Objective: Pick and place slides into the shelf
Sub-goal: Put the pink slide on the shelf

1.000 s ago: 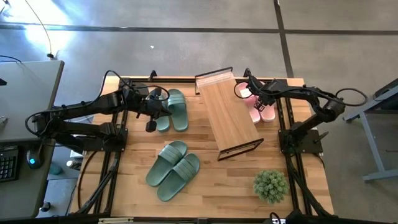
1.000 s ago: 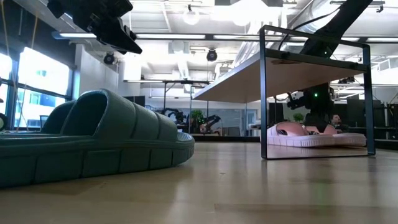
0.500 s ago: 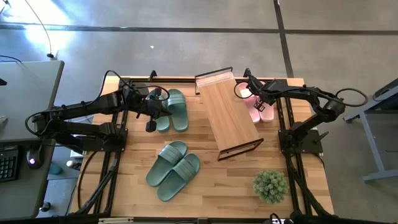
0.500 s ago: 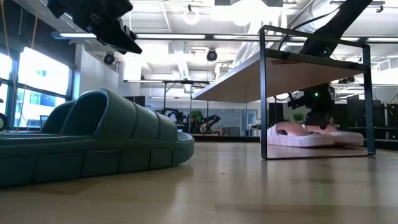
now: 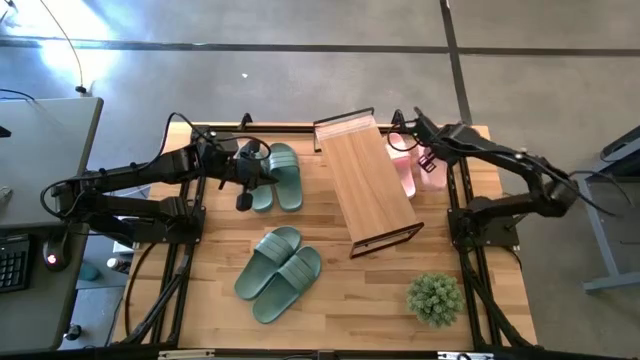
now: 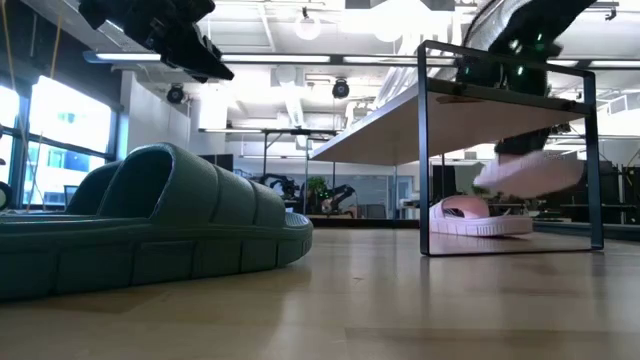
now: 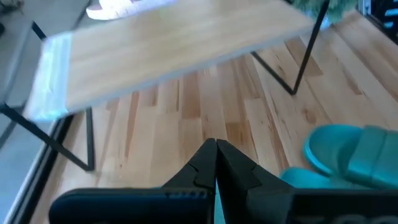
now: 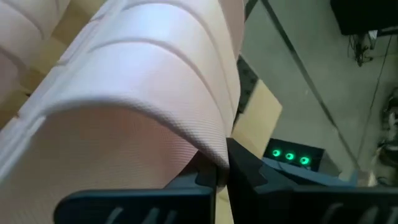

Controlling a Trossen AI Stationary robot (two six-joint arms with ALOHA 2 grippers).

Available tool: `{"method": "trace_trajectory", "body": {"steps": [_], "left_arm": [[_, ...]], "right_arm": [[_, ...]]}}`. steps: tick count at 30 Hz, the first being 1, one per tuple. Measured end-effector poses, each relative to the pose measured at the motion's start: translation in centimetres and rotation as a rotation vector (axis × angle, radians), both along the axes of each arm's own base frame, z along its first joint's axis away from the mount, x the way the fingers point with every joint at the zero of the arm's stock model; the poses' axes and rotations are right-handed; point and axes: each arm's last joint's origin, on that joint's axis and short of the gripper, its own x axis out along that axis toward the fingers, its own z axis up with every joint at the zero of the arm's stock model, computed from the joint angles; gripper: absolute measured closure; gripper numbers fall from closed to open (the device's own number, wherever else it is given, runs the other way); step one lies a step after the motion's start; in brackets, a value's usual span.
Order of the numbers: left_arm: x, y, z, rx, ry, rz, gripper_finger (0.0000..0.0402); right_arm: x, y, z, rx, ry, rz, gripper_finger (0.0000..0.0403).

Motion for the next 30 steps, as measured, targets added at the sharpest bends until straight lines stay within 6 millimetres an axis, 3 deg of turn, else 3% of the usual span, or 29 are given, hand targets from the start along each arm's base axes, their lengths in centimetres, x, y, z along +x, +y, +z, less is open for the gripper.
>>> {"method": "trace_trajectory", "body": {"steps": [7, 13, 17, 22, 30], "left_arm": [[0.6, 0.3, 1.3, 0.036, -0.140, 0.009, 0.0401], [1.0, 0.5, 2.7, 0.086, -0.286, 0.014, 0.0401], [1.2, 0.6, 3.8, 0.140, -0.387, 0.010, 0.0401], [1.4, 0.7, 4.7, 0.188, -0.477, 0.007, 0.0401], [1.4, 0.7, 4.7, 0.189, -0.474, 0.009, 0.0401]], "right_arm": [[-1.9, 2.3, 7.0, -0.120, -0.220, -0.091, 0.0402], [-2.9, 4.9, 14.0, -0.274, -0.658, -0.119, 0.0402], [-2.6, 6.1, 17.2, -0.336, -0.878, -0.083, 0.0403], [-0.4, 6.7, 18.2, -0.341, -1.054, -0.043, 0.0403], [3.6, 8.6, 15.1, -0.223, -0.991, -0.165, 0.0403]]}}
